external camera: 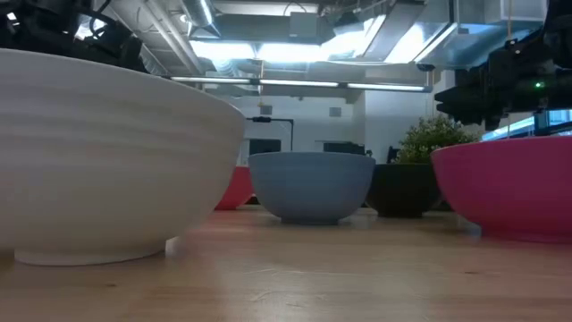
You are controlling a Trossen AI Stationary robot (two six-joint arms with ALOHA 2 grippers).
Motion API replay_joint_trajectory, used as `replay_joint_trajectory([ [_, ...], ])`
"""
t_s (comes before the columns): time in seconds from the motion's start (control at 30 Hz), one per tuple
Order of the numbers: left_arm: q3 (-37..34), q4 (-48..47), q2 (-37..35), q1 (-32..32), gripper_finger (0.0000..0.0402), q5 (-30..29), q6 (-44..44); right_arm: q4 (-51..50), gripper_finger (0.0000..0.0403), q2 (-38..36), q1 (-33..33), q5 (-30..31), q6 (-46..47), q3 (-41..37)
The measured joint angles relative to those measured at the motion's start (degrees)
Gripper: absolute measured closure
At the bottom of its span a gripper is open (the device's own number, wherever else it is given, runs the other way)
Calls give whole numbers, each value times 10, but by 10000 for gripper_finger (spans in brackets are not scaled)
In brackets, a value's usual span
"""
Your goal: Nest bowls inside each other
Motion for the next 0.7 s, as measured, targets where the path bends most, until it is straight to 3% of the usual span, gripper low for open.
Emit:
replay_joint_trajectory([
  [0.7, 0, 0, 0, 0, 354, 0, 0, 7, 203, 0, 0, 0, -3, 0],
])
